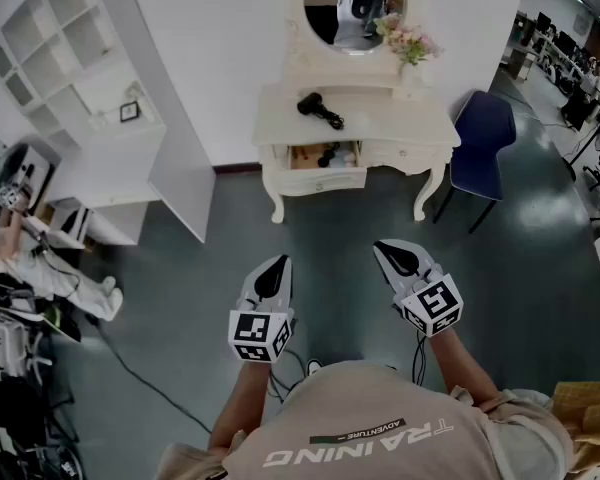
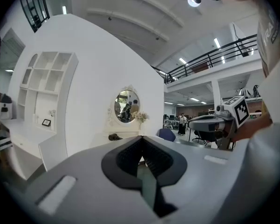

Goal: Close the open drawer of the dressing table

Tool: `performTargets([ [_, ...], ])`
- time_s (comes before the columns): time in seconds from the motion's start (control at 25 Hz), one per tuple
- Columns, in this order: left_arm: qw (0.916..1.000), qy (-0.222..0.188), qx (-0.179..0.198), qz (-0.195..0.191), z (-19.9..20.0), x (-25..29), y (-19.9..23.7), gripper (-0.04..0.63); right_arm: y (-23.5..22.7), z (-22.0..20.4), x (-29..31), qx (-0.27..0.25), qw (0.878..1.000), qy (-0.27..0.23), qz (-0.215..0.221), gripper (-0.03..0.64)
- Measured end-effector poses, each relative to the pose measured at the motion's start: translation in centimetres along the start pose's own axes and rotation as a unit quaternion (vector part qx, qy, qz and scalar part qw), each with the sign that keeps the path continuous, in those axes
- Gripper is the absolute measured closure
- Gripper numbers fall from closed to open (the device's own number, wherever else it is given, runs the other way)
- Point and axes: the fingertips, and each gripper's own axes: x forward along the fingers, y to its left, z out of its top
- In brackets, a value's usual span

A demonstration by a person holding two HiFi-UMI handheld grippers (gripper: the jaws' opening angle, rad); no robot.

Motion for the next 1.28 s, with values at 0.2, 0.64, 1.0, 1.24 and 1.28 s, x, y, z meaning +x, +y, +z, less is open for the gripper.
performTargets([
  [0.2,1.0,0.002,0.0,-0.003,-0.3,0.0,0.7,0.577,0.8,0.5,1.1,0.007,1.0,-0.007,-0.001,0.614],
  [0.64,0.9986,0.038,-0.018,-0.031,-4.7,-0.7,3.7,0.577,3.9,-2.8,2.1,0.033,0.999,0.032,-0.022,0.614],
  [1.0,0.996,0.071,-0.039,-0.04,-7.2,-1.3,5.1,0.577,4.6,-3.8,2.2,0.092,0.994,0.036,-0.041,0.614],
  [1.24,0.9924,0.092,-0.064,-0.051,-9.3,0.1,4.0,0.577,3.7,-4.6,2.5,0.091,0.993,0.056,-0.044,0.614],
  [1.28,0.9921,0.094,-0.065,-0.051,-9.3,0.2,4.0,0.577,3.6,-4.9,2.6,0.096,0.993,0.057,-0.044,0.614],
])
